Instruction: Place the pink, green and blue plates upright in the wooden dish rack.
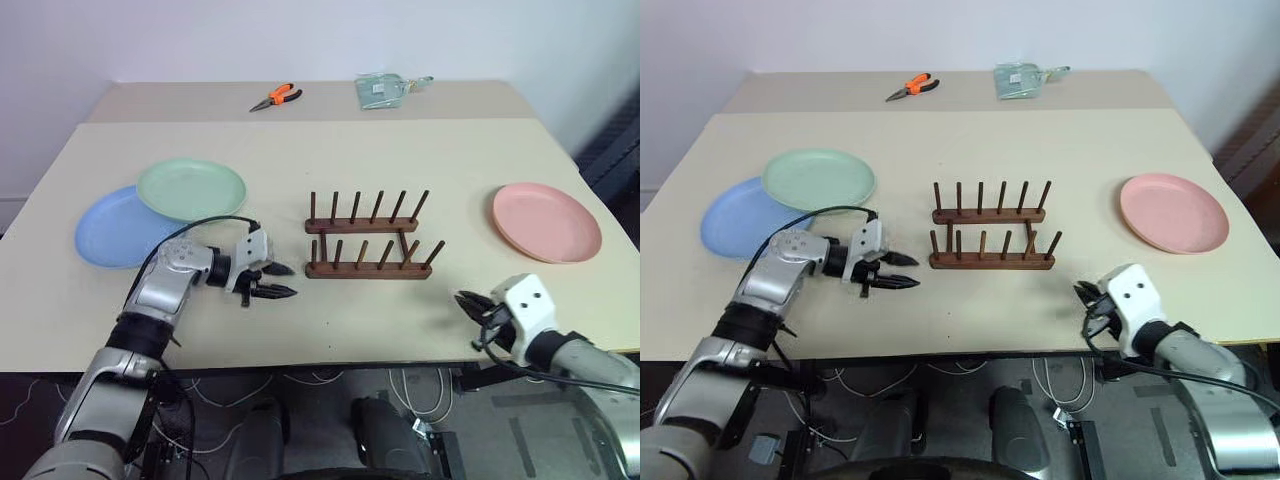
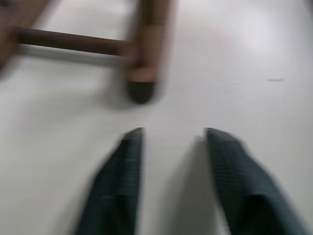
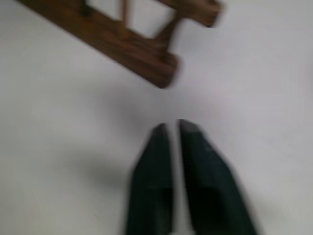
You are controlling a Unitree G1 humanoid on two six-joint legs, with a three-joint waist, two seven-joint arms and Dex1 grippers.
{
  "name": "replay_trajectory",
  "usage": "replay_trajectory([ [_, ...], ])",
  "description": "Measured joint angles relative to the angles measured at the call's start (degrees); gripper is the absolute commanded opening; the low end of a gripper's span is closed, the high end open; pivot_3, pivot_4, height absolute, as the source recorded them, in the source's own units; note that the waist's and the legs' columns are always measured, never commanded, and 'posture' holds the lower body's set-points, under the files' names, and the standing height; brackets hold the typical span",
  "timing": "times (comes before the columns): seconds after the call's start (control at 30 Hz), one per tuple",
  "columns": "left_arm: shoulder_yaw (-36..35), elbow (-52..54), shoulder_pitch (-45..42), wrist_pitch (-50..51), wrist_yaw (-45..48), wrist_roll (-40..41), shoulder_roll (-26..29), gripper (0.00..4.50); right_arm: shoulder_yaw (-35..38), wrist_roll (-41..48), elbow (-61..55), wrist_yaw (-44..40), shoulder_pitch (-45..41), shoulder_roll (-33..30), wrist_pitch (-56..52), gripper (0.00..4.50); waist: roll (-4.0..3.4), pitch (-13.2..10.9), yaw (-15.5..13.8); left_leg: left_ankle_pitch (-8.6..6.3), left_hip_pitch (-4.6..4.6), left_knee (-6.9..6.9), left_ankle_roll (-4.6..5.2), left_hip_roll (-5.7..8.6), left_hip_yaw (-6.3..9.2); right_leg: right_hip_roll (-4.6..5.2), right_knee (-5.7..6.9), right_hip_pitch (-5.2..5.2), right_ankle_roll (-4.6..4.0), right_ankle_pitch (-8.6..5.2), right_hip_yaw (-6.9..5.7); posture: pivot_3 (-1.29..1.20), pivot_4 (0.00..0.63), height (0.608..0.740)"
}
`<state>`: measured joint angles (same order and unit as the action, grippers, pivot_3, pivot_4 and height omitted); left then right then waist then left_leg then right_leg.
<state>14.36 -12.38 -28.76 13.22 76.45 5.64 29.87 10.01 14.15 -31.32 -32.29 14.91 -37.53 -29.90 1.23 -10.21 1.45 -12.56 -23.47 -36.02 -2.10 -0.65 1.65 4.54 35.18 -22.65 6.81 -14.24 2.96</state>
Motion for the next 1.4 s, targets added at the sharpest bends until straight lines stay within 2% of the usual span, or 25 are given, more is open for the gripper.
replay_trajectory([
  [0.1,2.1,3.6,1.4,1.4,-3.1,-0.6,-2.2,1.41,-4.7,-3.0,1.8,1.2,-3.5,0.3,-0.1,0.00,0.01,0.0,-1.1,0.00,-0.03,-0.04,0.00,0.10,0.00,0.09,-0.08,0.03,0.00,0.00,0.00,0.00,0.150,0.732],
  [0.2,3.6,2.6,0.9,-0.3,-9.7,-3.3,-5.9,1.41,-9.1,-6.7,7.1,3.6,-9.4,1.2,-1.3,0.00,0.04,0.1,-1.8,0.00,-0.01,-0.15,0.00,0.20,0.01,0.16,-0.10,0.12,0.00,0.00,0.00,0.00,0.150,0.732],
  [0.3,4.7,-3.3,-1.8,-6.0,-17.3,-6.2,-9.5,1.41,-11.6,-9.6,14.1,7.1,-17.0,4.8,-1.3,0.00,0.15,0.3,-2.1,0.00,0.11,-0.23,0.00,0.20,0.03,0.12,-0.10,0.26,-0.05,0.05,-0.02,0.00,0.150,0.732],
  [0.4,5.1,-9.2,-5.1,-9.1,-23.5,-8.0,-11.9,1.41,-13.3,-12.2,20.0,9.3,-22.6,5.7,-0.5,0.00,0.18,0.4,-2.1,0.00,0.11,-0.25,0.00,0.20,0.01,0.12,-0.09,0.29,-0.07,0.07,-0.04,0.00,0.150,0.732],
  [0.57,4.8,-17.9,-9.6,-13.8,-26.9,-8.4,-13.4,1.41,-13.9,-14.2,29.4,10.4,-29.6,6.7,2.3,0.00,0.17,0.5,-1.8,0.01,0.10,-0.18,0.01,0.19,0.01,0.05,-0.06,0.24,-0.04,0.07,-0.05,0.00,0.150,0.732],
  [0.73,4.5,-22.3,-11.7,-16.3,-28.0,-8.6,-14.0,1.41,-13.7,-15.0,31.3,10.0,-30.6,6.7,3.5,0.00,0.16,0.5,-1.7,0.01,0.10,-0.18,0.02,0.19,0.01,0.04,-0.04,0.24,-0.02,0.08,-0.05,0.00,0.150,0.732],
  [0.77,4.6,-22.3,-11.7,-16.5,-27.7,-8.6,-13.9,1.39,-13.1,-14.6,30.0,9.0,-29.4,6.2,3.3,0.52,0.16,0.5,-1.7,0.01,0.09,-0.17,0.02,0.19,0.01,0.04,-0.03,0.24,0.01,0.06,-0.05,0.00,0.150,0.732],
  [0.83,4.6,-20.9,-11.0,-16.6,-26.2,-8.5,-12.6,1.39,-11.4,-13.6,26.6,7.1,-26.3,4.2,3.1,1.26,0.16,0.5,-1.7,0.01,0.08,-0.10,0.02,0.19,0.01,0.04,-0.03,0.21,0.06,0.02,-0.05,0.00,0.150,0.732],
  [1.03,2.8,-13.9,-5.3,-17.5,-19.1,-6.1,-3.4,1.39,-1.5,-11.8,16.9,3.5,-15.0,-3.1,2.9,4.23,-0.13,0.6,0.6,-0.04,0.18,0.10,0.08,0.03,-0.03,-0.10,0.07,0.11,0.02,-0.02,-0.02,0.00,0.150,0.732],
  [1.13,0.7,-11.2,-2.2,-17.4,-15.3,-3.6,1.0,1.39,4.0,-13.1,16.2,3.1,-12.0,-7.6,3.5,4.23,-0.16,0.6,1.3,-0.05,0.31,0.13,0.08,-0.06,-0.07,-0.13,0.08,0.16,-0.07,-0.05,-0.01,0.00,0.150,0.732],
  [1.2,-0.5,-11.1,-1.2,-17.2,-13.9,-2.1,2.4,1.39,4.8,-14.7,19.5,3.0,-12.1,-11.1,5.5,4.23,-0.17,0.7,1.3,-0.05,0.37,0.13,0.08,-0.07,-0.10,-0.13,0.07,0.20,-0.10,-0.05,-0.01,0.00,0.150,0.732],
  [1.3,-2.0,-12.0,-0.6,-17.3,-12.8,-0.9,3.5,1.39,3.8,-17.8,27.2,3.1,-14.3,-13.8,9.5,4.23,-0.15,0.7,1.2,-0.05,0.38,0.12,0.09,-0.08,-0.12,-0.12,0.05,0.20,-0.11,-0.06,-0.01,0.00,0.150,0.732],
  [1.4,-3.0,-13.6,-1.4,-16.3,-12.4,0.4,3.4,1.39,-0.4,-20.2,39.1,3.9,-21.7,-13.8,14.4,4.23,-0.21,0.6,1.3,-0.05,0.35,0.10,0.09,-0.08,-0.18,-0.11,0.06,0.13,-0.16,-0.02,0.01,0.00,0.150,0.732],
])
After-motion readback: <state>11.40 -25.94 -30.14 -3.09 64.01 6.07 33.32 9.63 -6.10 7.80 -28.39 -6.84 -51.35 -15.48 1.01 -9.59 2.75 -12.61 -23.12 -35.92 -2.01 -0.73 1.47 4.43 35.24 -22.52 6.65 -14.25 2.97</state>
